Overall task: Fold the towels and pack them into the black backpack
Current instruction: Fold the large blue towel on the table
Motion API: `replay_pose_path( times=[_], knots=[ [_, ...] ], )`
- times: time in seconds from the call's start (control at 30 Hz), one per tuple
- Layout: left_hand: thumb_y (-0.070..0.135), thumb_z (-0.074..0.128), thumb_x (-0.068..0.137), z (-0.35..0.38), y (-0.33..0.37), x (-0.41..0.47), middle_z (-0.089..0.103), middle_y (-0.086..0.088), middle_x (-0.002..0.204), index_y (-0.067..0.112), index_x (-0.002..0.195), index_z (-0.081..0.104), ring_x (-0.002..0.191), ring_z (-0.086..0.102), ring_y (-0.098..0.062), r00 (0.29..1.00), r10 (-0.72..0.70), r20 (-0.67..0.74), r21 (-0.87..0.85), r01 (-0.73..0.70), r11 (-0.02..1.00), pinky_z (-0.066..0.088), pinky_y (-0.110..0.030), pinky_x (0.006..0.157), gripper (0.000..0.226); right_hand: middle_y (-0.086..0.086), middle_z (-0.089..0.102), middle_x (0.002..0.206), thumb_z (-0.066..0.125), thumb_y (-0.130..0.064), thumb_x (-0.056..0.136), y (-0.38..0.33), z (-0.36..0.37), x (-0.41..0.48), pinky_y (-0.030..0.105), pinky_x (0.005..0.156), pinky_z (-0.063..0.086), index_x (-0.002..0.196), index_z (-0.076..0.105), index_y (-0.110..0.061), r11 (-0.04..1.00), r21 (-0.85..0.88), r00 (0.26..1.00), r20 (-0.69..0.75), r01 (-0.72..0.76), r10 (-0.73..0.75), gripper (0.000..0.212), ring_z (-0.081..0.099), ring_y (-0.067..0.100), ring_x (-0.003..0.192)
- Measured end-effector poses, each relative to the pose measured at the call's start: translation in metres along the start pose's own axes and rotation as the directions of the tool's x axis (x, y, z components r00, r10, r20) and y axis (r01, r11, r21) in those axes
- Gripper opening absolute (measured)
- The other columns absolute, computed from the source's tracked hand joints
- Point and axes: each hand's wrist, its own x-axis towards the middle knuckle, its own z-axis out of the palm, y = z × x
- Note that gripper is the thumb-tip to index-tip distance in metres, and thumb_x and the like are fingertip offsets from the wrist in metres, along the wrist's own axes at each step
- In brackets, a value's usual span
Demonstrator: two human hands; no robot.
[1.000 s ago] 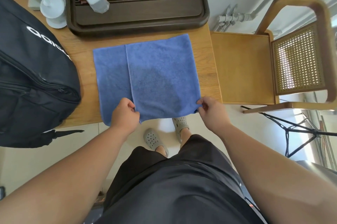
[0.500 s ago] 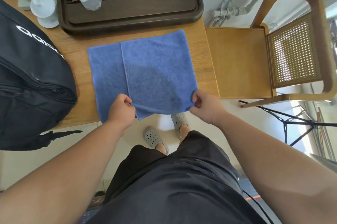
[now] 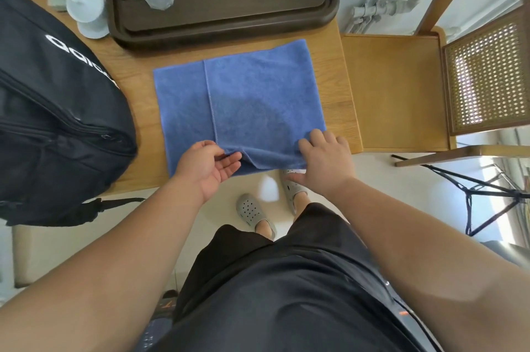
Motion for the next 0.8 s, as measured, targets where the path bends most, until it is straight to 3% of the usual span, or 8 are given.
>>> replay_pose_path(
  times=[0.17,0.37,0.5,0.6,0.7,0.8],
  knots=[
    [-0.003,0.041,0.097,0.005,0.005,-0.005,0.066,-0.013,0.08,0.002,0.09,0.057,0.06,0.072,-0.015,0.995,-0.084,0.052,-0.11,0.089,0.99,0.062,-0.028,0.061,0.017,0.0,0.049,0.086,0.066,-0.077,0.066,-0.026,-0.006,0.009,0.04,0.074,0.033,0.084,0.057,-0.02,0.995,0.081,0.987,-0.15,-0.053,0.064,0.059,0.047,0.027,0.081],
    [-0.001,0.045,0.095,0.009,0.007,-0.012,0.067,-0.008,0.07,0.003,0.086,0.06,0.059,0.07,-0.013,0.991,-0.105,0.087,-0.107,0.114,0.988,0.06,-0.025,0.057,0.018,0.0,0.047,0.081,0.067,-0.072,0.065,-0.063,-0.008,0.021,0.04,0.069,0.035,0.082,0.053,-0.02,0.989,0.147,0.979,-0.205,0.014,0.017,0.056,0.044,0.025,0.075],
    [-0.001,0.045,0.095,0.008,0.006,-0.012,0.062,-0.006,0.068,0.005,0.082,0.058,0.057,0.067,-0.012,0.991,-0.114,0.069,-0.104,0.121,0.987,0.059,-0.025,0.054,0.02,0.001,0.05,0.076,0.074,-0.018,0.066,-0.061,0.001,0.023,0.038,0.063,0.034,0.077,0.054,-0.017,0.982,0.179,0.963,-0.248,-0.062,0.106,0.022,0.047,0.028,0.069],
    [-0.002,0.045,0.096,0.007,0.003,-0.011,0.061,-0.005,0.063,0.005,0.08,0.055,0.055,0.066,-0.012,0.99,-0.128,0.059,-0.093,0.133,0.987,0.058,-0.025,0.052,0.02,0.002,0.049,0.077,0.068,-0.004,0.063,-0.048,0.008,0.015,0.037,0.065,0.03,0.079,0.054,-0.018,0.984,0.153,0.963,-0.241,-0.086,0.122,0.025,0.045,0.029,0.07],
    [-0.001,0.042,0.095,0.008,0.0,-0.008,0.061,-0.004,0.061,0.005,0.083,0.057,0.051,0.065,-0.011,0.989,-0.132,0.07,-0.087,0.138,0.987,0.057,-0.024,0.05,0.02,0.001,0.051,0.081,0.069,-0.024,0.065,-0.037,0.01,0.005,0.039,0.07,0.034,0.083,0.055,-0.018,0.977,0.183,0.964,-0.218,-0.109,0.149,0.024,0.049,0.029,0.076],
    [0.001,0.042,0.093,0.009,-0.001,-0.007,0.055,-0.004,0.065,0.007,0.086,0.057,0.048,0.059,-0.01,0.989,-0.134,0.069,-0.039,0.137,0.99,0.055,-0.024,0.05,0.018,-0.001,0.05,0.084,0.07,-0.048,0.068,-0.042,0.009,0.002,0.04,0.072,0.038,0.087,0.056,-0.02,0.982,0.178,0.977,-0.193,-0.059,0.094,0.036,0.049,0.027,0.078]
  ],
)
